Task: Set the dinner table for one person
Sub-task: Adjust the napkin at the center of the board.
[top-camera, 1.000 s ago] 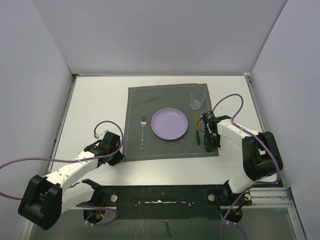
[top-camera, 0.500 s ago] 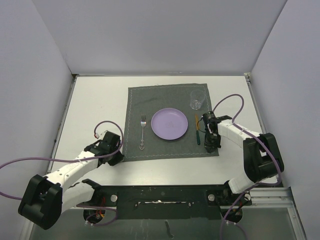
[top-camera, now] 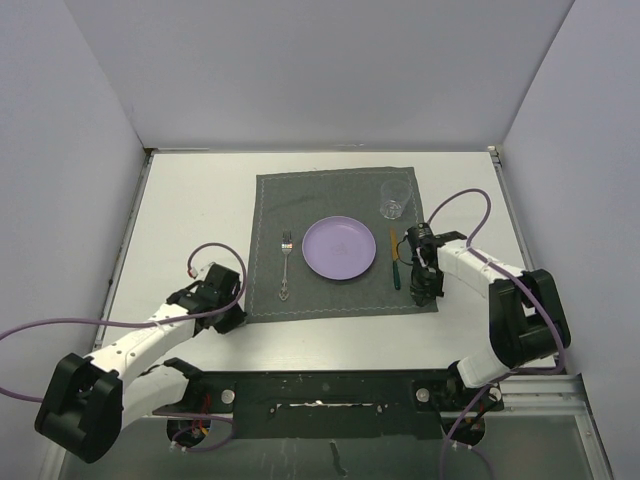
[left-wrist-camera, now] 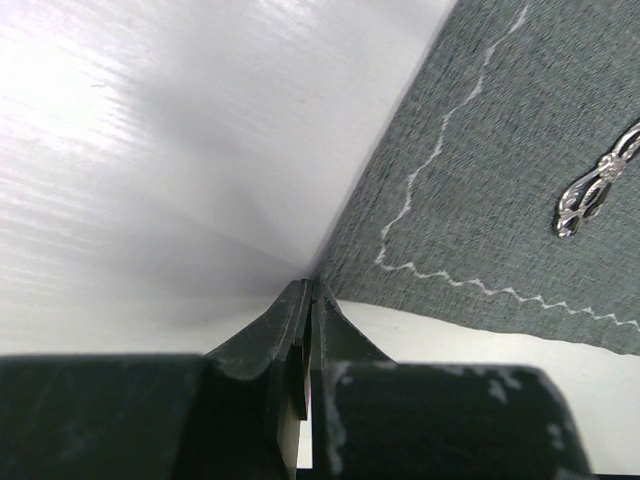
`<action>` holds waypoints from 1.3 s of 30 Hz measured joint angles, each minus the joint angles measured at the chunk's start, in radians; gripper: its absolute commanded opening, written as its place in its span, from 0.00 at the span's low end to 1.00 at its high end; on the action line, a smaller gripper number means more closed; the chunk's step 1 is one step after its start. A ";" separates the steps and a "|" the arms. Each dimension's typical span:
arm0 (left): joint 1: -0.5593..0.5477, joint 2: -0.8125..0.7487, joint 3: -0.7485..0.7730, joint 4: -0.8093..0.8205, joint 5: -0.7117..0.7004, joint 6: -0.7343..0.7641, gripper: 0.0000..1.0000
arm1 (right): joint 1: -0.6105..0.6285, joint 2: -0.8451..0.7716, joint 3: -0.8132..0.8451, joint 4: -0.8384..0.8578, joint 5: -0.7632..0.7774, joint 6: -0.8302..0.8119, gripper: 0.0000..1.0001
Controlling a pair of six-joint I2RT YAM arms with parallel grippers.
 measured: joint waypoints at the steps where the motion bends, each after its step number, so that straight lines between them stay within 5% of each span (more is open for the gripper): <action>1: 0.000 -0.005 0.000 -0.008 0.000 0.004 0.00 | 0.000 -0.005 0.000 -0.003 0.000 0.000 0.00; 24: 0.000 -0.042 0.180 -0.055 -0.126 0.098 0.00 | 0.000 -0.101 0.008 -0.045 0.003 -0.011 0.00; 32: 0.044 0.111 0.266 0.188 -0.187 0.261 0.00 | 0.000 -0.101 0.008 -0.044 0.004 -0.022 0.00; 39: 0.214 0.413 0.373 0.502 -0.001 0.393 0.00 | 0.000 -0.115 0.007 -0.044 0.004 -0.037 0.00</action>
